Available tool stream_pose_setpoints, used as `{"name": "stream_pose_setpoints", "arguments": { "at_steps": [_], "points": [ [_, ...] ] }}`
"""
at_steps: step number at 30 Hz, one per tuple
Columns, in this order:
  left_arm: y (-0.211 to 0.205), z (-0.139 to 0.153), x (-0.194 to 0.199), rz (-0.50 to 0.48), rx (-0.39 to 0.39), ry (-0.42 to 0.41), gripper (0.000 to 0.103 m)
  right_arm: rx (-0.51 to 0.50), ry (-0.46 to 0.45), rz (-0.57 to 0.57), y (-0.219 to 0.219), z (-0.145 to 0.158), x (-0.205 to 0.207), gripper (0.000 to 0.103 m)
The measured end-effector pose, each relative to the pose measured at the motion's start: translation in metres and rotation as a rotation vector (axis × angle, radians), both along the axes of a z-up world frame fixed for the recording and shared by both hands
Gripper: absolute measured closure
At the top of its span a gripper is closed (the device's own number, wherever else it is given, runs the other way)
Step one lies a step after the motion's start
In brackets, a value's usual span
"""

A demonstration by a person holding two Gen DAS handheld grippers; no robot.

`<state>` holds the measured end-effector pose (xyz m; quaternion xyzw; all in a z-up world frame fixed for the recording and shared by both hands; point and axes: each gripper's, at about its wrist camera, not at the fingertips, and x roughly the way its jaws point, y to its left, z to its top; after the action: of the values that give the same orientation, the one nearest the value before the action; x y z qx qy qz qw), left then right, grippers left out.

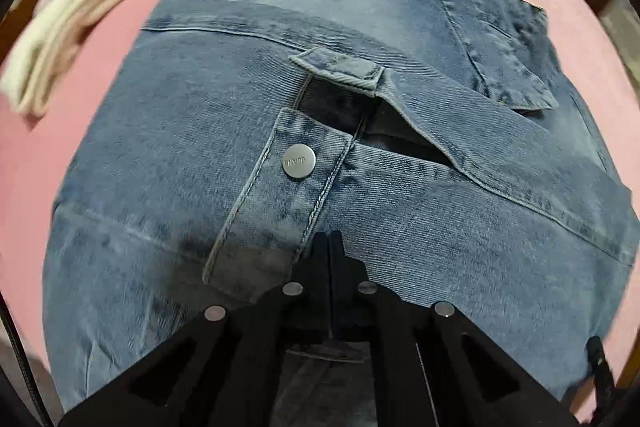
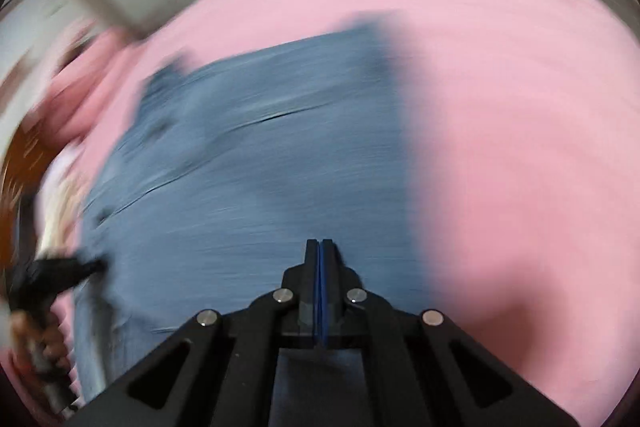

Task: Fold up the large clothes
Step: 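Press the folded jacket side flat with both closed tools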

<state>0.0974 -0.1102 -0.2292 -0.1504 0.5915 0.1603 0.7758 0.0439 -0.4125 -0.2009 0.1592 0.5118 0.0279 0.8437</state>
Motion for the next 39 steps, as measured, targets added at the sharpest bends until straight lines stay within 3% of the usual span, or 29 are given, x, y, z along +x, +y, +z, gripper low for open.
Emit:
{"name": "stream_pose_setpoints", "arguments": {
  "at_steps": [3,5,7,9,11,13,15,18,20,21,22,23,25,28,29,32,34,36,39],
  "points": [
    [-0.008,0.006,0.004,-0.035,0.06,0.018,0.102,-0.136,0.034,-0.117,-0.027,0.008,-0.011,0.103],
    [-0.017,0.016,0.002,-0.032,0.049,-0.001,0.102,-0.12,0.008,-0.111,-0.024,0.019,-0.016,0.103],
    [-0.034,0.028,-0.005,-0.061,-0.068,-0.07,0.102,-0.075,-0.073,-0.071,-0.008,0.034,-0.023,0.103],
    [-0.062,0.035,-0.013,-0.135,-0.228,-0.1,0.102,0.008,-0.13,0.041,0.024,0.043,-0.025,0.103],
    [-0.092,0.035,-0.018,-0.189,-0.359,-0.092,0.101,0.13,-0.104,0.163,0.063,0.036,-0.019,0.103],
    [-0.108,0.025,-0.024,-0.199,-0.386,-0.054,0.101,0.212,-0.026,0.238,0.1,0.017,-0.016,0.103],
    [-0.112,0.013,-0.024,-0.177,-0.328,0.026,0.101,0.175,0.055,0.271,0.12,0.002,-0.018,0.103],
    [-0.085,0.004,-0.03,-0.126,-0.299,0.032,0.102,0.189,0.041,0.223,0.105,0.001,-0.024,0.103],
    [-0.063,0.007,-0.034,-0.1,-0.13,0.038,0.102,0.163,0.026,0.159,0.07,0.001,-0.032,0.103],
    [-0.049,0.009,-0.036,-0.085,-0.043,0.036,0.102,0.089,0.029,0.11,0.046,0.0,-0.035,0.103],
    [-0.037,0.01,-0.037,-0.073,0.003,0.037,0.102,0.072,0.029,0.084,0.029,-0.002,-0.038,0.103],
    [-0.025,0.009,-0.038,-0.067,0.032,0.042,0.102,0.122,0.026,0.068,0.007,-0.004,-0.042,0.103],
    [-0.013,0.007,-0.039,-0.07,-0.046,0.035,0.102,0.105,0.02,0.079,-0.013,0.002,-0.043,0.103],
    [-0.023,0.013,-0.046,-0.085,-0.007,0.009,0.101,-0.097,-0.073,0.163,0.014,0.02,-0.039,0.103],
    [-0.036,0.018,-0.047,-0.116,-0.032,-0.021,0.101,-0.079,-0.107,0.192,0.023,0.024,-0.037,0.103],
    [-0.08,0.029,-0.051,-0.222,-0.224,-0.122,0.101,0.167,-0.08,0.223,0.043,0.012,-0.017,0.103],
    [-0.113,0.029,-0.039,-0.297,-0.332,-0.158,0.101,0.208,-0.049,0.249,0.077,-0.006,-0.001,0.103],
    [-0.139,0.023,-0.02,-0.319,-0.38,-0.181,0.101,0.261,-0.076,0.247,0.094,-0.012,0.015,0.103],
    [-0.155,0.0,0.024,-0.264,-0.415,-0.214,0.101,0.348,-0.088,0.179,0.101,-0.02,0.055,0.103]
  ]
}}
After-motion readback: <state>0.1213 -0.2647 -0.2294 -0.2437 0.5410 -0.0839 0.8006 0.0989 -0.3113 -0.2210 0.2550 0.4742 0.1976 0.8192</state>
